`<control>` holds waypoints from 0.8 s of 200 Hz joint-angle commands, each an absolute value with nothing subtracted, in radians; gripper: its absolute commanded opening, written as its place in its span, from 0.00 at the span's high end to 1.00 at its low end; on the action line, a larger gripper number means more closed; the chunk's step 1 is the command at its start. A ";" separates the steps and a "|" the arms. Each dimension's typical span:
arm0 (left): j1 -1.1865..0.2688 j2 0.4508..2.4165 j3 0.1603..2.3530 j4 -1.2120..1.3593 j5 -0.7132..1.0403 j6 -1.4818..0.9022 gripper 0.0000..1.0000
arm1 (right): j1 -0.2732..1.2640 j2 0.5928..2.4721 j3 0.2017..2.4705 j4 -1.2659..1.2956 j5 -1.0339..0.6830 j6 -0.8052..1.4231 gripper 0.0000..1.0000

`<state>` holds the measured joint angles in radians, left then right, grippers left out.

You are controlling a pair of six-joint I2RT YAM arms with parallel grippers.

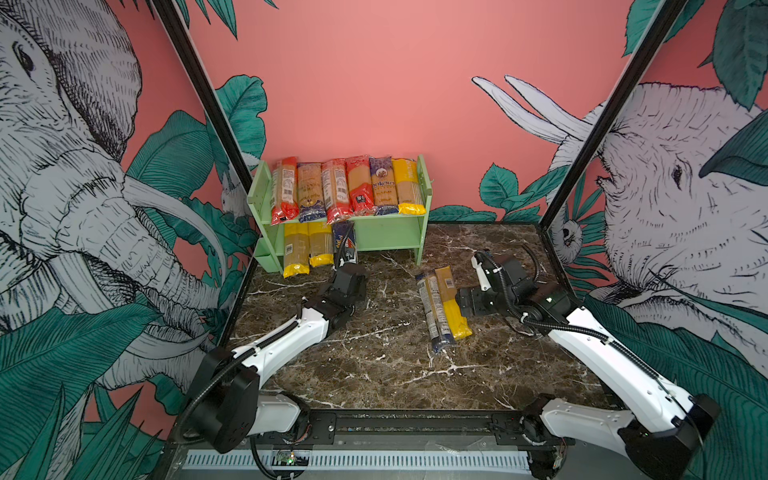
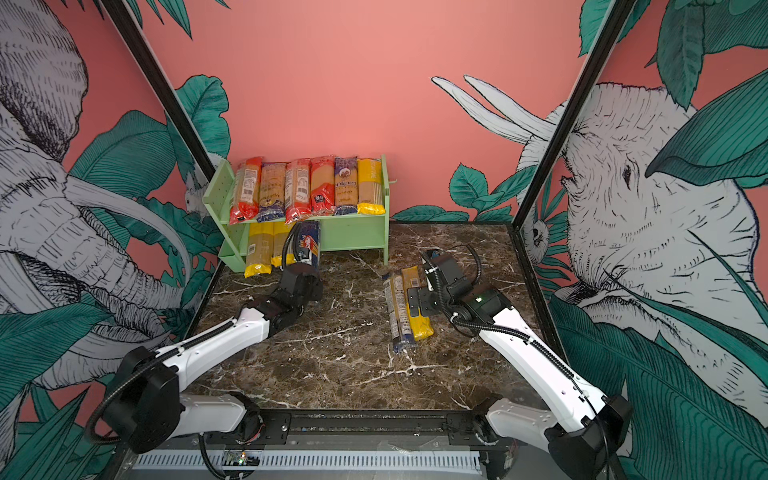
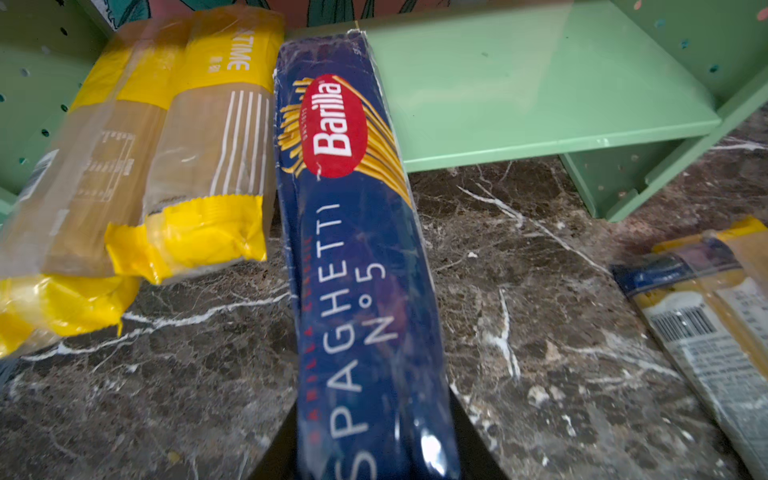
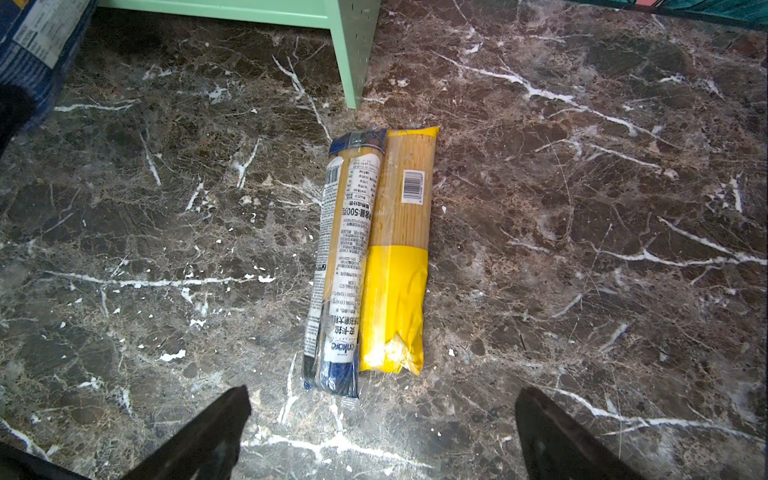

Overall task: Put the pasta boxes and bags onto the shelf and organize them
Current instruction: 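Drag the Barilla pack out with the left gripper while the right gripper advances, then lift the blue Barilla pack upright onto the lower shelf tier with left gripper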

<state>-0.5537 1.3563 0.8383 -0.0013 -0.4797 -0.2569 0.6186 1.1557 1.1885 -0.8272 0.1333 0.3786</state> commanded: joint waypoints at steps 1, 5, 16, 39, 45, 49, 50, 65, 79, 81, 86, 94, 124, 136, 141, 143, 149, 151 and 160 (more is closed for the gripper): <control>-0.518 1.378 0.934 0.220 -0.502 -0.221 1.00 | 0.602 1.160 1.178 -0.807 0.123 0.354 0.01; -0.514 1.392 0.939 0.227 -0.500 -0.218 1.00 | 0.598 1.163 1.178 -0.808 0.121 0.352 0.01; -0.503 1.427 0.956 0.238 -0.500 -0.214 1.00 | 0.586 1.164 1.178 -0.813 0.121 0.343 0.01; -0.474 1.493 0.976 0.261 -0.490 -0.218 1.00 | 0.562 1.160 1.175 -0.808 0.118 0.336 0.01; -0.466 1.504 0.980 0.265 -0.487 -0.223 1.00 | 0.557 1.158 1.171 -0.803 0.113 0.335 0.01; -0.460 1.512 0.982 0.267 -0.486 -0.227 1.00 | 0.554 1.158 1.170 -0.801 0.110 0.336 0.01; -0.459 1.515 0.982 0.267 -0.485 -0.228 1.00 | 0.554 1.158 1.170 -0.800 0.110 0.335 0.01; -0.444 1.540 0.987 0.281 -0.481 -0.232 1.00 | 0.545 1.163 1.172 -0.800 0.103 0.334 0.01; -0.435 1.559 0.992 0.290 -0.479 -0.233 1.00 | 0.539 1.172 1.177 -0.801 0.098 0.331 0.01; -0.433 1.562 0.994 0.291 -0.479 -0.232 1.00 | 0.540 1.174 1.177 -0.801 0.098 0.330 0.01; -0.430 1.568 0.996 0.295 -0.477 -0.230 1.00 | 0.537 1.177 1.178 -0.801 0.099 0.328 0.01; -0.424 1.577 1.000 0.298 -0.474 -0.228 1.00 | 0.533 1.179 1.181 -0.801 0.097 0.329 0.01; -0.402 1.609 1.014 0.298 -0.452 -0.233 1.00 | 0.523 1.177 1.194 -0.800 0.095 0.335 0.01; -0.396 1.613 1.013 0.300 -0.446 -0.240 1.00 | 0.522 1.180 1.200 -0.805 0.092 0.338 0.01; -0.395 1.614 1.012 0.300 -0.444 -0.242 1.00 | 0.522 1.179 1.202 -0.806 0.092 0.339 0.01; -0.394 1.614 1.012 0.299 -0.442 -0.243 1.00 | 0.522 1.179 1.202 -0.807 0.092 0.339 0.01; -0.394 1.613 1.008 0.302 -0.438 -0.244 0.99 | 0.522 1.177 1.204 -0.810 0.092 0.340 0.01; -0.394 1.612 1.007 0.302 -0.437 -0.243 0.96 | 0.522 1.177 1.205 -0.812 0.093 0.341 0.01; -0.393 1.609 1.001 0.304 -0.435 -0.245 0.78 | 0.522 1.178 1.208 -0.816 0.093 0.345 0.01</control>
<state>-0.4179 1.6211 0.9794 0.2195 -0.3962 -0.2352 0.5270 1.1782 1.1812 -0.8200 0.0956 0.3439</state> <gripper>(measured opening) 0.364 0.989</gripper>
